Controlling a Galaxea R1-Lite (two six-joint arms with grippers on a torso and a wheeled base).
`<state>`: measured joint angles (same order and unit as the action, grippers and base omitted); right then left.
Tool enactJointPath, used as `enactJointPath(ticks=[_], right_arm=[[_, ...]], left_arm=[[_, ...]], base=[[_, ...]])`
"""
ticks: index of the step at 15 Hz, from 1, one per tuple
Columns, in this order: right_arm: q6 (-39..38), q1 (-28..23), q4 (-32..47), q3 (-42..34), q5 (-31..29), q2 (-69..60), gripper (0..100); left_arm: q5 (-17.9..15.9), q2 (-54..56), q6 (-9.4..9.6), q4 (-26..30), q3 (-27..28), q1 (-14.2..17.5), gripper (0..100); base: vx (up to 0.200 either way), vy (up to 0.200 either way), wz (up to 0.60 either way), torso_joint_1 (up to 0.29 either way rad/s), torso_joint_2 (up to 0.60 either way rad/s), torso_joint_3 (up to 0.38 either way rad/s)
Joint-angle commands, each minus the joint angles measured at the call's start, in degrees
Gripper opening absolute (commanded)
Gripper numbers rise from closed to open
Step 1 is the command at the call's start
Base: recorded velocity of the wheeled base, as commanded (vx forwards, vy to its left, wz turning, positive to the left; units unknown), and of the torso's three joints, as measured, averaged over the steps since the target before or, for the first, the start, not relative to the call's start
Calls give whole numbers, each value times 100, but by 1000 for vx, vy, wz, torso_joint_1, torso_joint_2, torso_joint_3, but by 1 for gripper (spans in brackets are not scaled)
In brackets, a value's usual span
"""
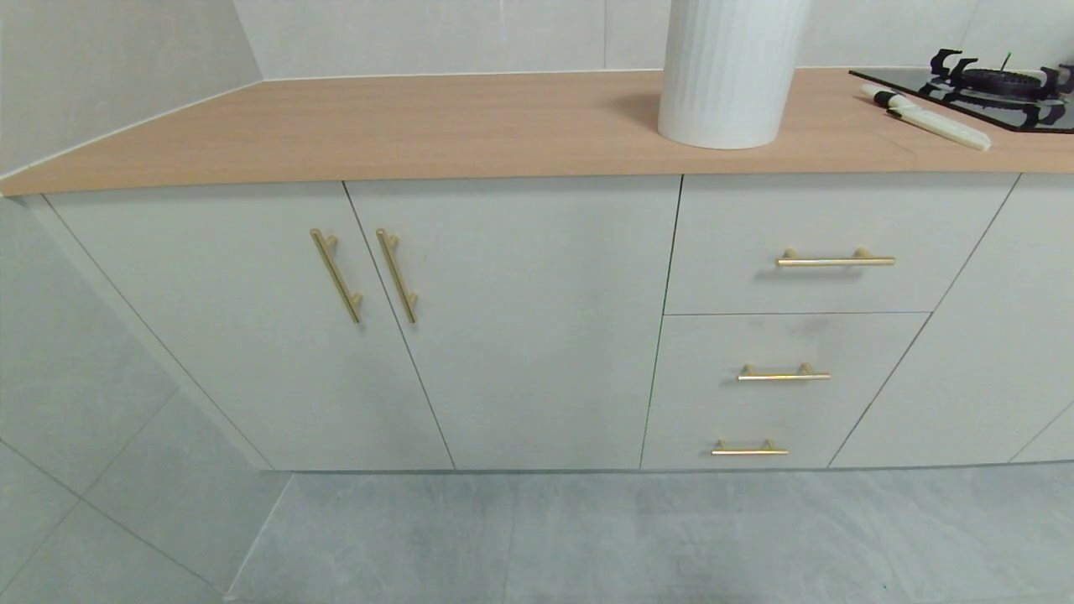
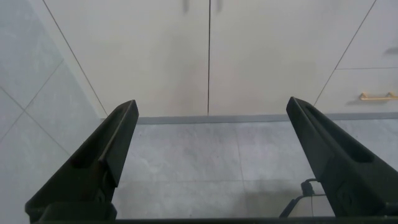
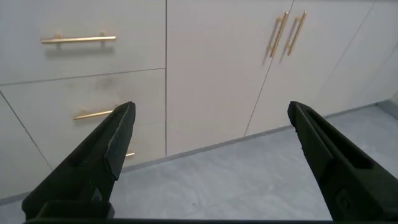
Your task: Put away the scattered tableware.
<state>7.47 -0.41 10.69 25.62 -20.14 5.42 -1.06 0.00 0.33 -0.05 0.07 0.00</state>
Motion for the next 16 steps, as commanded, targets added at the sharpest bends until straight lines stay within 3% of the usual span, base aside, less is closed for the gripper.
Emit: enactJointPath(ticks=[1,3,5,8,12,14,16], right_arm=[[-255,33,-6,-269,309,-542,100],[-492,33,-6,-541,845,-534,100],[-492,33,-120,-1191,950,-534,100],[-492,33,-1122,-2422,1451,-534,100],[-774,33,-1368,-2562,1645,-534,100],[-774,33,-928,-2536,1768,-525,100],[-721,33,-1025,-2554,1900,-525,100]], left_arm=[[1,-9,2,-4,1,0,100],[1,-9,2,-4,1,0,100],[1,-9,2,-4,-7,0,100],[1,-9,2,-4,1,0,100],[1,-9,2,-4,-7,0,100],[1,-9,29,5,-7,0,100],[1,-9,2,5,1,0,100]], base=[[0,0,0,0,0,0],[0,0,0,0,0,0],[0,0,0,0,0,0],[0,0,0,0,0,0],[0,0,0,0,0,0],[0,0,0,0,0,0],[0,0,0,0,0,0]])
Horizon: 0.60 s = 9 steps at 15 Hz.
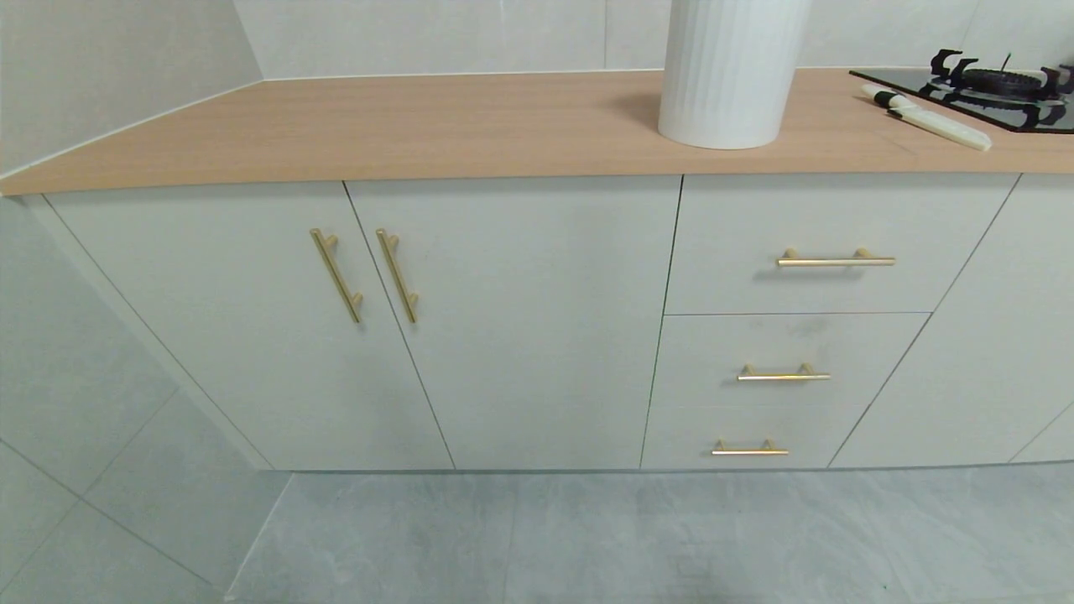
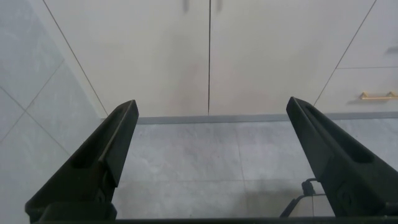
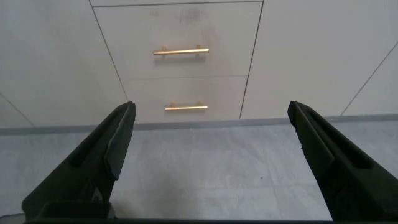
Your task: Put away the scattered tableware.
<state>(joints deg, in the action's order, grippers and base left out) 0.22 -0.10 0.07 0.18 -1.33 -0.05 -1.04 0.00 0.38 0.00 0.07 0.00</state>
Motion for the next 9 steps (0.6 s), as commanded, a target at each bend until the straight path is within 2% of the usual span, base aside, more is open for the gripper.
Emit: enactJointPath(ticks=[1,8,9], right_arm=[[22,1,28,-9,71,14,100],[13,1,28,-9,71,14,100],[13,1,28,-9,71,14,100]], left_arm=[[-2,-9,6,0,1,0,100],[-2,-9,-3,-9,-7,0,100],[-2,-9,-3,0,1,0,100]], base=[[0,0,0,0,0,0],[0,0,0,0,0,0],[200,0,0,2,7,12]])
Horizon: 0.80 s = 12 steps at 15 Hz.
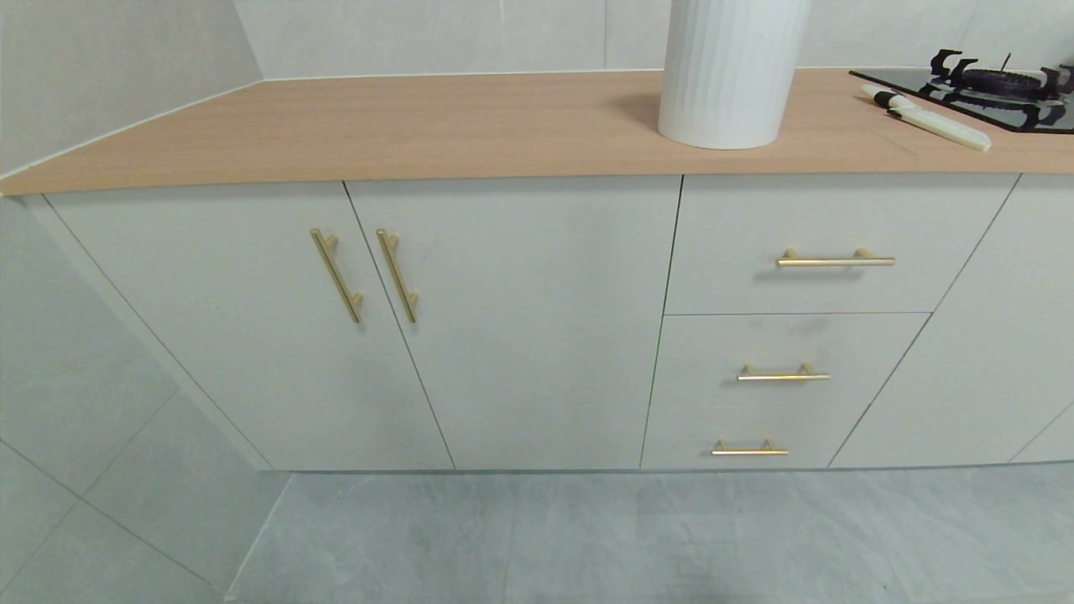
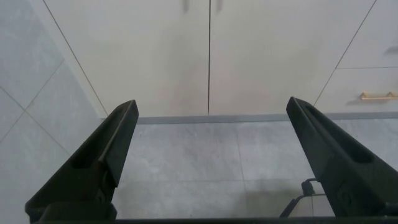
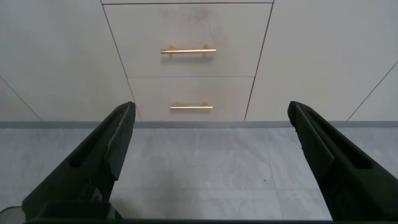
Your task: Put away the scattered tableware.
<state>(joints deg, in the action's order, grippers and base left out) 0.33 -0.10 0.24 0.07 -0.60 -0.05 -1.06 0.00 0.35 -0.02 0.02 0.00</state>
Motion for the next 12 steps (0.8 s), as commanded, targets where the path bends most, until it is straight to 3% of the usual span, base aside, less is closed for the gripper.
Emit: enactJointPath(ticks=[1,12], right_arm=[[2,1,11,-7,-2,14,100],[-7,1,11,1,16,14,100]], left_arm=[[9,-9,-9,-6,6,0,100],[9,-9,-9,-6,6,0,100]], base=[[200,0,0,-2,-2,2],[200,0,0,1,1,2]])
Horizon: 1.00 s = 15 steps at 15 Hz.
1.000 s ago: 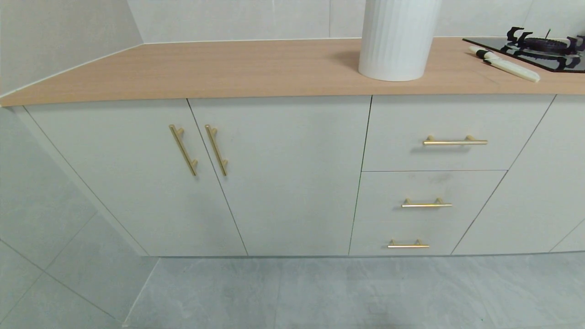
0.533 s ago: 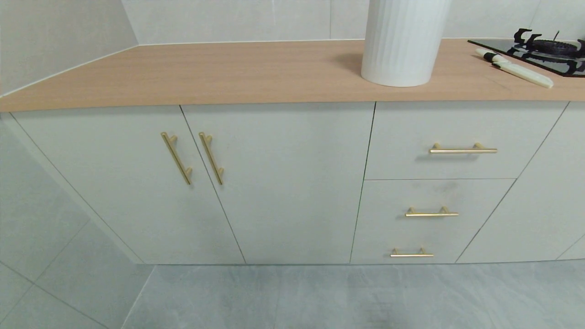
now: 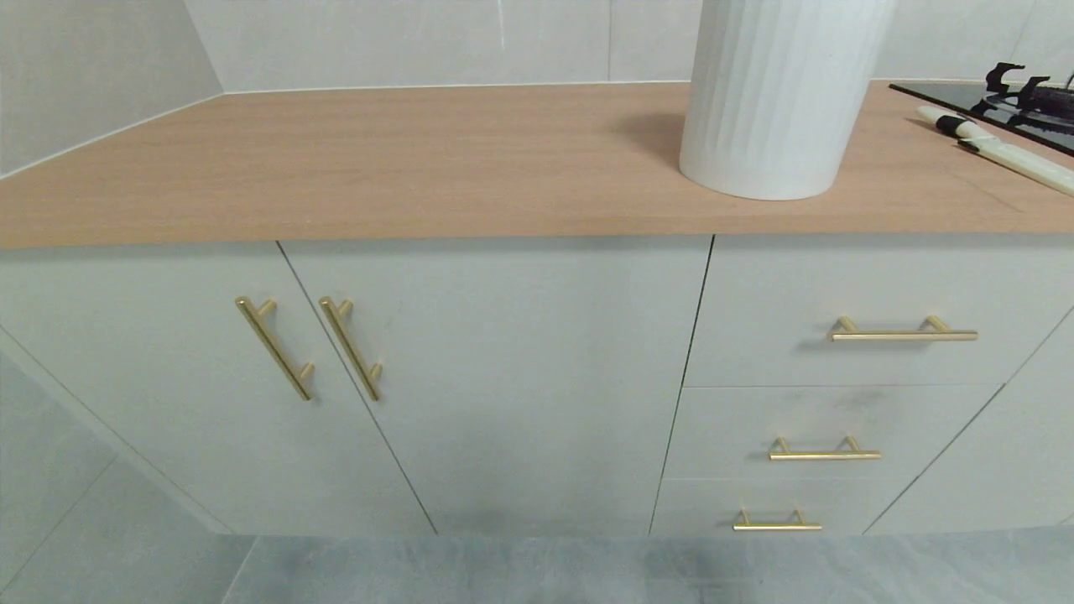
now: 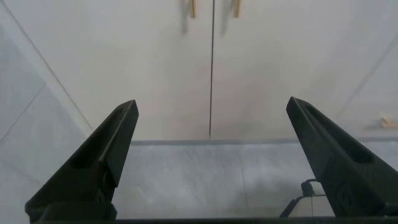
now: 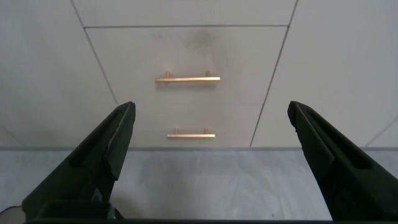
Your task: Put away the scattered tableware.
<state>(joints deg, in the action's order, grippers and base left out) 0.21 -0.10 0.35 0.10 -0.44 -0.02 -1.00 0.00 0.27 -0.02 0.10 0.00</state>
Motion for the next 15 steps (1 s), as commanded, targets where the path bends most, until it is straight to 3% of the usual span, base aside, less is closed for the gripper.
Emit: enactJointPath(ticks=[1,10,15], right_arm=[[-3,1,0,-1,0,11,100],[-3,1,0,-1,0,11,100],[-3,1,0,-1,0,11,100]], left_arm=[[3,-9,0,-6,-1,-9,100],[3,-9,17,-6,-1,-9,100],[3,-9,17,-6,-1,0,100]], base=[[200,0,0,2,7,-2],[0,0,0,0,0,0],[0,-200,0,-2,1,2]])
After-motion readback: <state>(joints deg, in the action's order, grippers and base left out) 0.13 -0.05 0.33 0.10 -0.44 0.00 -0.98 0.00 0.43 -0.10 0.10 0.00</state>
